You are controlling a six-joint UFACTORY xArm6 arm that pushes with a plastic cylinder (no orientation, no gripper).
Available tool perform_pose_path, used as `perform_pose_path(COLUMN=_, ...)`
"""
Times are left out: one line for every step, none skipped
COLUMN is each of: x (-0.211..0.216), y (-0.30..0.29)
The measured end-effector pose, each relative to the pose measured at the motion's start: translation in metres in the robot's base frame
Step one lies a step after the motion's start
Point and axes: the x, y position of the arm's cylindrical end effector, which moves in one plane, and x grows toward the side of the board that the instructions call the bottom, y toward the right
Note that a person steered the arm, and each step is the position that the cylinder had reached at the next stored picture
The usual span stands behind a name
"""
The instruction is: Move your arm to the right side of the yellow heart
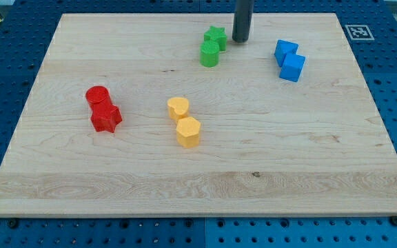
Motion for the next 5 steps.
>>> perform_pose_path(x=0.037, y=0.001)
perform_pose_path(x=0.08, y=0.015)
perform_pose_path(x=0.125, y=0.033)
perform_pose_path(x=0.145, y=0.035)
perform_pose_path(x=0.145, y=0.035)
